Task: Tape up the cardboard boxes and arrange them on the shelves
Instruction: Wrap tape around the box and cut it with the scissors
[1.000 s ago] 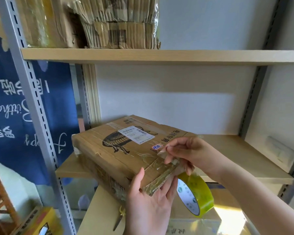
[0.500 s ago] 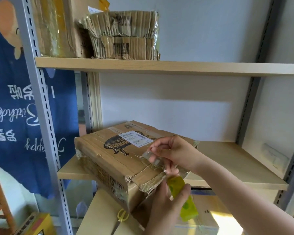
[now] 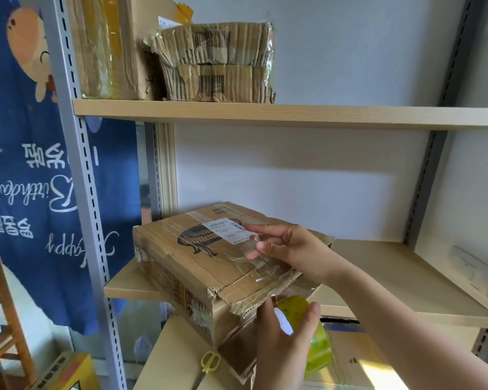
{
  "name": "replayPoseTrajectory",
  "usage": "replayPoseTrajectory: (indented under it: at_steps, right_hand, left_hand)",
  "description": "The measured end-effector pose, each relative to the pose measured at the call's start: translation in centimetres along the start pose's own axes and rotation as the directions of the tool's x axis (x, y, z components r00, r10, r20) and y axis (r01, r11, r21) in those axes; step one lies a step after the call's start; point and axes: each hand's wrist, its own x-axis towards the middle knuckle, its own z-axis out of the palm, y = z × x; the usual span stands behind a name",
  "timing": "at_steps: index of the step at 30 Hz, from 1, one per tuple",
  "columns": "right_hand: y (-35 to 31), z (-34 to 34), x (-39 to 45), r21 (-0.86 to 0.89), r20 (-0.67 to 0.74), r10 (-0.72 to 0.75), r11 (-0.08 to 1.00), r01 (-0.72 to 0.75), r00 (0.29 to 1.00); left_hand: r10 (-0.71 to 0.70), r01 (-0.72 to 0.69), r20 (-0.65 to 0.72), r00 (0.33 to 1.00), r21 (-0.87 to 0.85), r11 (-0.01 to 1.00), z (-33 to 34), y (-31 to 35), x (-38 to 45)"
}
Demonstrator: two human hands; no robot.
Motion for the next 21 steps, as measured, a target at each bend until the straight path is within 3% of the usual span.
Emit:
replayPoseTrajectory:
  at_steps: [4, 9, 13, 16, 17, 21]
  right_hand:
    - [0.6, 0.4, 0.7, 0.02, 0.017, 0.044, 0.999, -0.044, 0.999]
    - [1.2, 1.0, 1.2, 0.026, 0.058, 0.023, 0.999, -0.024, 0.998]
    - [0.6, 0.3, 1.0, 0.333, -0.06, -0.072, 0.939, 0.088, 0.996]
    - [0.9, 0.4, 1.0, 0.399, -0.045, -0.074, 0.913, 0.086, 0.996]
    - [1.2, 0.7, 1.1, 0.368, -0.025, -0.055, 0.928, 0.06, 0.998]
    - [1.9, 1.9, 1.6, -0.031, -0.014, 0.01, 0.999, -0.01, 1.0]
  left_hand:
    - [-0.05, 0.052, -0.091, 0.995, 0.024, 0.998, 0.3, -0.5, 0.3]
    - [0.014, 0.007, -0.22, 0.975, 0.094, 0.996, 1.8, -1.8, 0.6]
    - [0.041, -0.006, -0.289, 0.957, 0.123, 0.992, 2.4, -2.0, 1.0]
    - [0.031, 0.017, -0.271, 0.962, 0.174, 0.985, 2.4, -1.9, 0.7]
    - [0.057, -0.001, -0.255, 0.965, 0.214, 0.977, 2.4, -1.9, 0.5]
    - [0.046, 0.036, -0.327, 0.944, 0.241, 0.97, 2.3, -1.8, 0.4]
